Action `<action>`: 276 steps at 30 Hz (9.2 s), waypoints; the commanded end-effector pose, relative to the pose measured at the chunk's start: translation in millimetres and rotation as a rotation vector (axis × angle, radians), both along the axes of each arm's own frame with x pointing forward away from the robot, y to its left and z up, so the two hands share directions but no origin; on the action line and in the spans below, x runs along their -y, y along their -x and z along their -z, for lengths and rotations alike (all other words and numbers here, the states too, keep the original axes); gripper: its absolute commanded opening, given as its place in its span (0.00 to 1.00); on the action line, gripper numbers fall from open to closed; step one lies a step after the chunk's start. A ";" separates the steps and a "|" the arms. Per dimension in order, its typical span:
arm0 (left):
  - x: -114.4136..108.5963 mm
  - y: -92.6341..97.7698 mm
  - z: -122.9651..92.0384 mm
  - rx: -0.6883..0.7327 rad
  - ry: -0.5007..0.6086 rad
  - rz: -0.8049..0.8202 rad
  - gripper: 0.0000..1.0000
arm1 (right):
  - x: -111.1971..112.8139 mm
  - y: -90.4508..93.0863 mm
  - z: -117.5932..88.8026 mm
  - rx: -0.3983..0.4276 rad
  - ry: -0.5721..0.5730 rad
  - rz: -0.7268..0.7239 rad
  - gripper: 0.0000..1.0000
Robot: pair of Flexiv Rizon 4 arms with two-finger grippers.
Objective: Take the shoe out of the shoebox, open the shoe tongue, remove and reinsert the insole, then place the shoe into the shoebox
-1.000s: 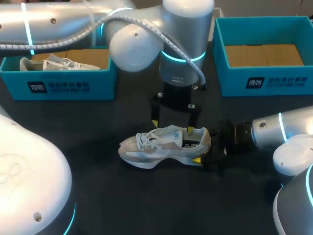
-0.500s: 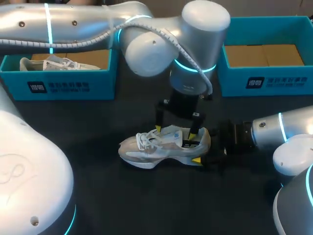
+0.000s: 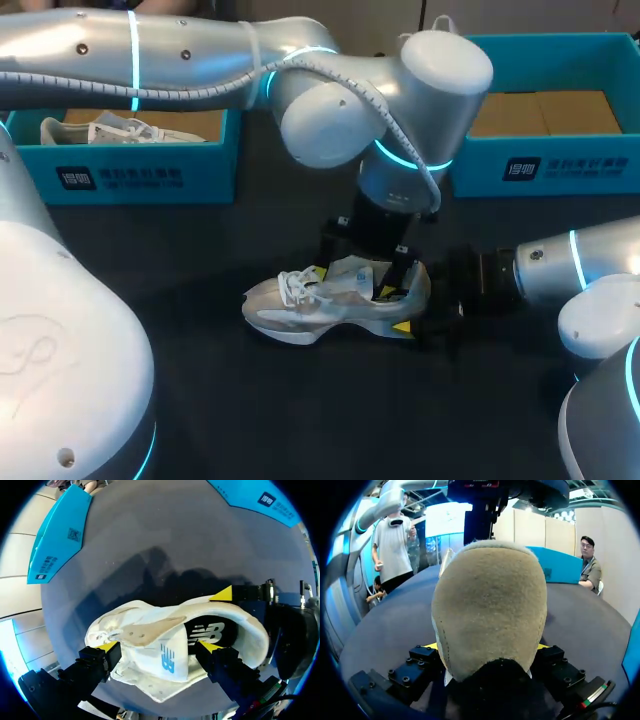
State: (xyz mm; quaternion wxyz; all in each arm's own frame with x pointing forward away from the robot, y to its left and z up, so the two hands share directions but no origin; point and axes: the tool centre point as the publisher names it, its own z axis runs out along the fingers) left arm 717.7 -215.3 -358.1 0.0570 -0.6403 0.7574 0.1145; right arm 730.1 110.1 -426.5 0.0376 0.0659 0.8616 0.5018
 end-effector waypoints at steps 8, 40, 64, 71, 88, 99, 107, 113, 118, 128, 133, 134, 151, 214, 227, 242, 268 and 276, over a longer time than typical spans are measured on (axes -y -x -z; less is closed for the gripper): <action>-21.0 -2.1 2.7 0.034 -0.077 -0.040 1.00 | -1.4 1.7 0.8 0.000 0.002 0.001 0.00; -44.9 0.1 -44.7 0.009 0.003 -0.115 0.47 | -1.4 1.7 0.8 0.000 0.002 0.001 0.00; -79.0 17.4 -46.0 0.006 0.090 -0.128 0.00 | -1.4 1.7 0.8 0.000 0.002 0.001 0.00; -94.0 17.4 -34.2 0.014 0.100 -0.172 0.00 | -1.4 1.7 0.8 0.000 0.002 0.001 0.00; -126.8 13.0 -8.4 -0.003 0.065 -0.244 0.59 | -1.4 1.7 0.8 0.000 0.002 0.001 0.00; -142.1 14.3 13.0 -0.054 0.083 -0.330 0.74 | -1.4 1.7 0.8 0.000 0.002 0.001 0.00; -142.5 16.1 15.4 -0.076 0.085 -0.309 0.85 | -1.4 1.7 0.8 0.000 0.002 0.001 0.00; -136.4 18.1 -8.1 -0.067 0.102 -0.205 1.00 | -1.4 1.7 0.8 0.000 0.002 0.001 0.00; -129.1 15.7 -28.5 -0.041 0.122 -0.150 1.00 | -1.4 1.7 0.8 0.000 0.002 0.001 0.00; -112.0 9.0 -62.9 0.026 0.128 -0.008 1.00 | -1.4 1.7 0.8 0.000 0.002 0.001 0.00; -100.3 7.2 -79.7 0.050 0.114 0.119 1.00 | -1.4 1.7 0.8 0.000 0.002 0.001 0.00; -98.0 6.5 -82.8 0.056 0.115 0.144 1.00 | -1.4 1.7 0.8 0.000 0.002 0.001 0.00; -61.8 -6.5 -144.4 0.005 0.253 0.848 1.00 | -1.4 1.7 0.8 0.000 0.002 0.001 0.00; 27.7 5.4 -56.7 -0.440 0.545 1.552 0.00 | -1.4 1.7 0.8 0.000 0.002 0.001 0.00; 27.7 5.4 -56.7 -0.440 0.545 1.552 0.00 | -1.4 1.7 0.8 0.000 0.002 0.001 0.00; 25.7 2.8 -32.0 -0.383 0.544 1.553 0.00 | -1.4 1.7 0.8 0.000 0.002 0.001 0.00; 22.7 16.2 14.7 -0.297 0.525 1.570 0.00 | -1.4 1.7 0.8 0.000 0.002 0.001 0.00; 22.7 15.8 22.8 -0.269 0.532 1.578 0.00 | -1.4 1.7 0.8 0.000 0.002 0.001 0.00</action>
